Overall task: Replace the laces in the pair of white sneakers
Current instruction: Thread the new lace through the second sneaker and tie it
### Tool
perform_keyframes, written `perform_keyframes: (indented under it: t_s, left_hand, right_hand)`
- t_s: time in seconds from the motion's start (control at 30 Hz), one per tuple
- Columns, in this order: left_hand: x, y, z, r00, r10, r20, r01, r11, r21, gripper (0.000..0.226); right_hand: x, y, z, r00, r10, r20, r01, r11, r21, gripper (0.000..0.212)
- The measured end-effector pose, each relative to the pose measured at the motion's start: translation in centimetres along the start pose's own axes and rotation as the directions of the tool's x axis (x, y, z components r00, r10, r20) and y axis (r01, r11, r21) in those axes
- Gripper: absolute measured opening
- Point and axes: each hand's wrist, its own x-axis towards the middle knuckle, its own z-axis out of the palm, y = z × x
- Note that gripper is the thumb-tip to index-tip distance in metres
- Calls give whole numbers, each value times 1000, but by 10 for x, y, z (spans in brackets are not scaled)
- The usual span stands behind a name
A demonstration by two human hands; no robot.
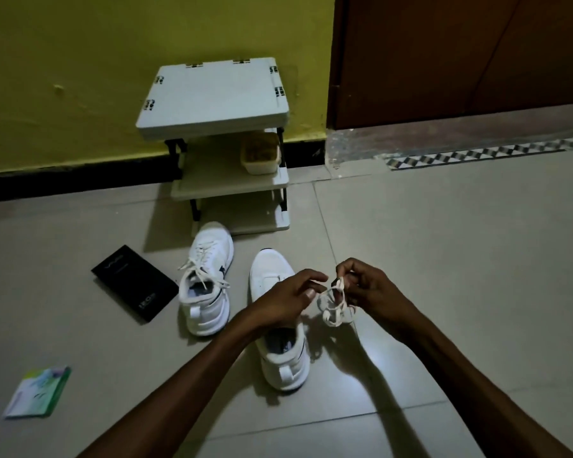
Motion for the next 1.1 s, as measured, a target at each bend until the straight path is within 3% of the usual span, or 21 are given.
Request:
perform_keyframes:
  t_s: [0.2, 0.3, 0.37, 0.47, 0.53, 0.6, 0.7, 0.77, 0.87, 0.9, 0.97, 1.03, 1.1]
  left_hand:
    - [10, 6, 4, 977, 68, 203, -25, 978, -208, 33]
    - [15, -2, 11, 918, 209, 338, -122, 958, -259, 31]
    - [16, -5, 17, 919, 232, 318, -140, 948, -286, 21]
    - [15, -3, 15, 982, 180, 59, -150, 929, -338, 24]
    - [16, 2, 4, 985, 136, -106, -165, 920, -355, 27]
    - [18, 10, -8, 979, 111, -172, -166, 919, -357, 29]
    - [19, 16, -24, 981, 44, -191, -110, 928, -355, 32]
    - [18, 19, -28, 984, 4, -178, -63, 944, -324, 33]
    - [15, 21, -26, 988, -9, -151, -23, 979, -204, 32]
    - [15, 23, -23, 989, 7, -145, -26, 991, -134, 32]
    - [15, 25, -16, 989, 41, -143, -45, 999, -22, 30]
    - [16, 29, -10, 986, 44, -164, -40, 999, 29, 31]
    - [18, 33, -9, 982, 26, -189, -17, 999, 50, 33]
  right_hand:
    - [9, -38, 5, 990, -50, -135, 103, 898, 428, 18]
    - [19, -51, 3, 977, 38, -209, 100, 785, 612, 16]
    - [22, -55, 0, 964, 103, -246, 80, 771, 632, 20]
    - [20, -55, -1, 935, 163, -315, -35, 926, 376, 26]
    - [16, -51, 0, 919, 80, -386, -109, 992, -56, 23]
    - [12, -38, -3, 934, -57, -354, -136, 857, -497, 19]
    - [10, -16, -6, 979, -90, -181, -120, 464, -878, 16]
    - [9, -8, -6, 986, 15, -167, -165, 275, -947, 23]
    - [9, -6, -8, 975, 189, -119, -164, 248, -955, 33]
    - [8, -7, -6, 979, 176, -102, -149, 273, -950, 41]
    - [9, -16, 1, 982, 132, -135, -182, 457, -871, 49]
    - [8, -31, 11, 977, 186, -107, -204, 654, -729, 36]
    - [9, -39, 18, 981, 190, -48, -167, 681, -713, 22]
